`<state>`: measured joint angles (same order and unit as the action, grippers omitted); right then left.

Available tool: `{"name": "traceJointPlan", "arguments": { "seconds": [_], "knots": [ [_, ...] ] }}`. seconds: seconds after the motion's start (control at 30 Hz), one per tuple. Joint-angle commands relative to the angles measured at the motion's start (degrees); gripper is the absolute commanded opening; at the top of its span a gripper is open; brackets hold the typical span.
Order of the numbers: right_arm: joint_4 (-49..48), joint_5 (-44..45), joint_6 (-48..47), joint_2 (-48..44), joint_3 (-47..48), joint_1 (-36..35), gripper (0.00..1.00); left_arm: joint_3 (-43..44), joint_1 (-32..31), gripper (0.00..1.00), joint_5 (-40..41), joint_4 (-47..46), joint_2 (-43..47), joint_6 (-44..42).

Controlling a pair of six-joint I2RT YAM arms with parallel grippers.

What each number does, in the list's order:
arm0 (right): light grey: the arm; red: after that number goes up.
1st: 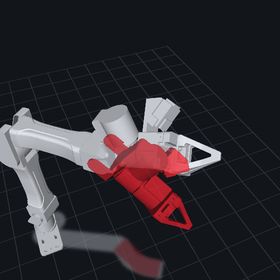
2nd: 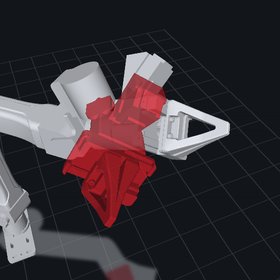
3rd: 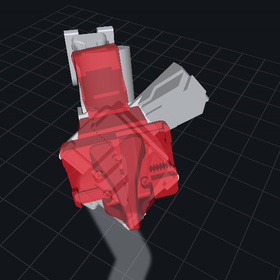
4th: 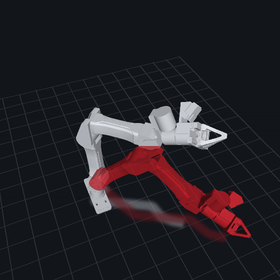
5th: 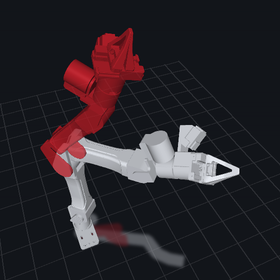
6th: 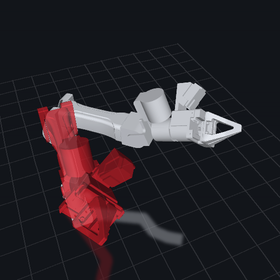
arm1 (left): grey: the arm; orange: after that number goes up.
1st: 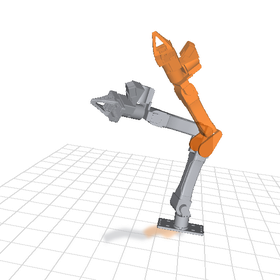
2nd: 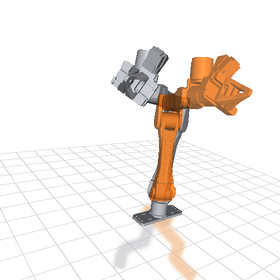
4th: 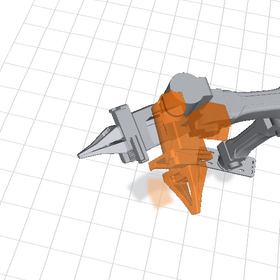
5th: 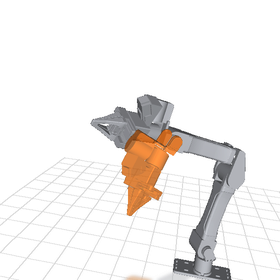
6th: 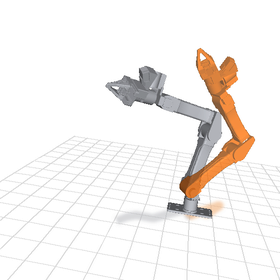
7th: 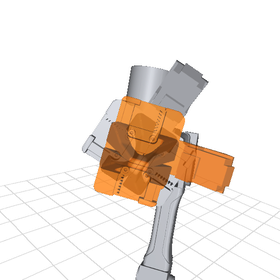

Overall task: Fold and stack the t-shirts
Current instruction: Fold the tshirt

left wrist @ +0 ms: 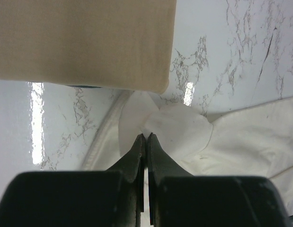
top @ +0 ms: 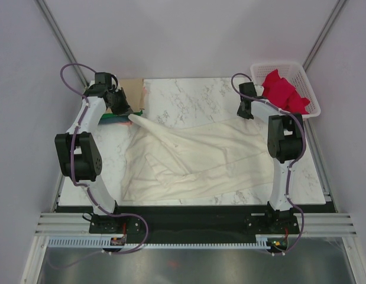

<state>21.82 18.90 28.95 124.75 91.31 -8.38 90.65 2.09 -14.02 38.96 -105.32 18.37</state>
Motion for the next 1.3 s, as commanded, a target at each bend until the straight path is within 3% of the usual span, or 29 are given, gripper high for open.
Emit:
{"name": "traceJointPlan", "arguments": {
  "seconds": [0.0, 0.2, 0.33, 0.67, 0.87, 1.27],
  "knots": [
    [5.5, -1.8, 0.0, 1.4, 1.1, 0.0, 0.00, 1.1, -0.3, 0.02, -3.9, -0.8, -0.2, 1.5],
    [9.4, -0.3, -0.1, -6.6, 3.4, 1.5, 0.00, 2.8, -6.4, 0.02, -6.6, -4.6, -0.6, -1.1],
    [10.3, 0.8, 0.5, -13.5, -1.3, 3.2, 0.00, 4.6, -9.9, 0.02, -7.8, -4.8, -1.2, -1.8],
    [9.1, -0.6, 0.8, -25.1, -8.7, 4.6, 0.00, 3.8, -11.3, 0.02, -7.1, -4.6, 6.3, -2.6],
    [8.9, -1.5, 0.9, -28.1, -12.9, 5.1, 0.00, -1.7, -11.8, 0.02, -7.8, -4.2, 12.0, -3.4],
    [8.7, -2.3, -0.6, -38.3, -23.5, 8.1, 0.00, -21.1, -16.3, 0.02, -4.6, -4.2, 26.8, -2.3]
  ]
}}
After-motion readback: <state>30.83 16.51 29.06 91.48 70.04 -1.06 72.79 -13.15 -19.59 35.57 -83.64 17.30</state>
